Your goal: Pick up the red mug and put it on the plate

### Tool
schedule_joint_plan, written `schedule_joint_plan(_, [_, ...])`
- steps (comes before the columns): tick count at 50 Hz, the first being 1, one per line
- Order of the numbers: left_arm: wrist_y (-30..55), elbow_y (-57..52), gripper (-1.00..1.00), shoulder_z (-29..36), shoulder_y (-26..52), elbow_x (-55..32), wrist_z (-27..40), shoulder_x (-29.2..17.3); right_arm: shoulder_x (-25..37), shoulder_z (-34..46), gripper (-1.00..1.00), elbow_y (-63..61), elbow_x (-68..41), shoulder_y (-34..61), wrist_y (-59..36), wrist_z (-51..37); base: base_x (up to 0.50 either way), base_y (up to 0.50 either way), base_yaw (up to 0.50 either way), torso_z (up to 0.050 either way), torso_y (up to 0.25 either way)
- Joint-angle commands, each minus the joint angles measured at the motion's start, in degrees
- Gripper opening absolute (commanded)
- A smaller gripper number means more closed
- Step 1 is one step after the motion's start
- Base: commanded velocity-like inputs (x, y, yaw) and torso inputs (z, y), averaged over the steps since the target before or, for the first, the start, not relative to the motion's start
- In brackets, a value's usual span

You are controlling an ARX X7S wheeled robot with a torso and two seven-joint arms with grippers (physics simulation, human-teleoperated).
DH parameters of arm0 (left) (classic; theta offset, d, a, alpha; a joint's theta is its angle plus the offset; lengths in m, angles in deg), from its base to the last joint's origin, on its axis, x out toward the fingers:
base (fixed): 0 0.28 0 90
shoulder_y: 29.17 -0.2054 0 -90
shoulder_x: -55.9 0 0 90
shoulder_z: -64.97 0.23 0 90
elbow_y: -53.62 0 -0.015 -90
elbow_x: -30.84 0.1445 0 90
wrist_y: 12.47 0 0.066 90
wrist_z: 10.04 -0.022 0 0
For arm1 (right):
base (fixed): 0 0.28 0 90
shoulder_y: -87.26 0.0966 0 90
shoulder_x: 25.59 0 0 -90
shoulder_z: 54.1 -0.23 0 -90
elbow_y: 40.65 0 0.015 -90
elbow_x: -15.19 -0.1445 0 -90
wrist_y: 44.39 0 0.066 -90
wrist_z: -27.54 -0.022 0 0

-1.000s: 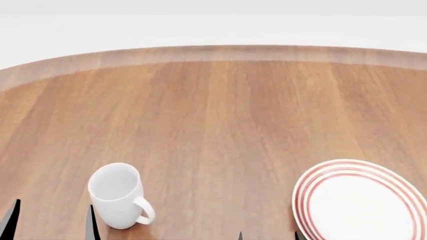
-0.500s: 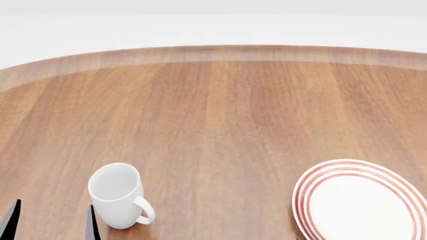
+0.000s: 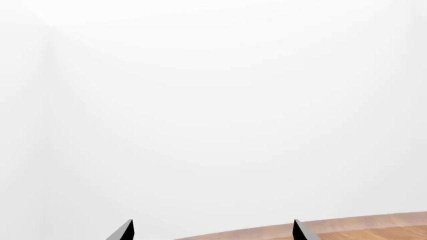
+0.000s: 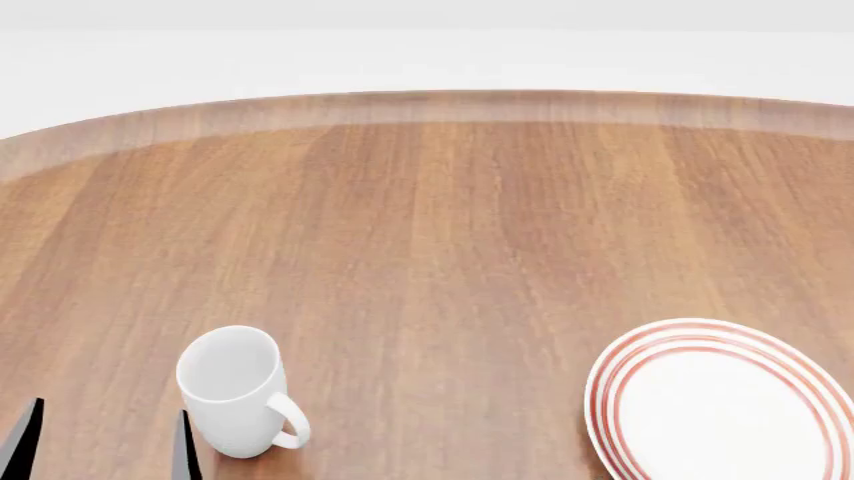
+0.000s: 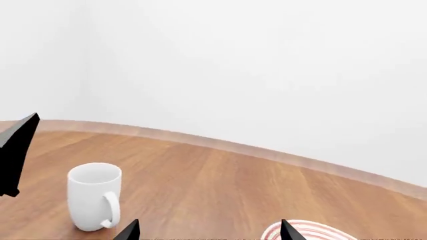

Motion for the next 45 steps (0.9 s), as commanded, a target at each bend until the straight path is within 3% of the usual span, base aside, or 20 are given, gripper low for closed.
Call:
schedule_joint_plan(1, [0.0, 0.0, 1.0, 0.2, 0.1, 0.0, 0.2, -0.1, 1.9, -1.0, 1.0, 2.6, 1.3, -6.8, 10.1, -2.0, 0.0, 0.0, 0.0, 0.0, 0.0])
schedule_joint_plan(45, [0.2, -0.1, 1.0, 0.9, 0.2, 0.0, 0.8, -0.6, -1.1, 5.4, 1.0, 23.8, 4.7, -7.9, 25.2, -1.9, 0.0, 0.0, 0.0, 0.0, 0.0])
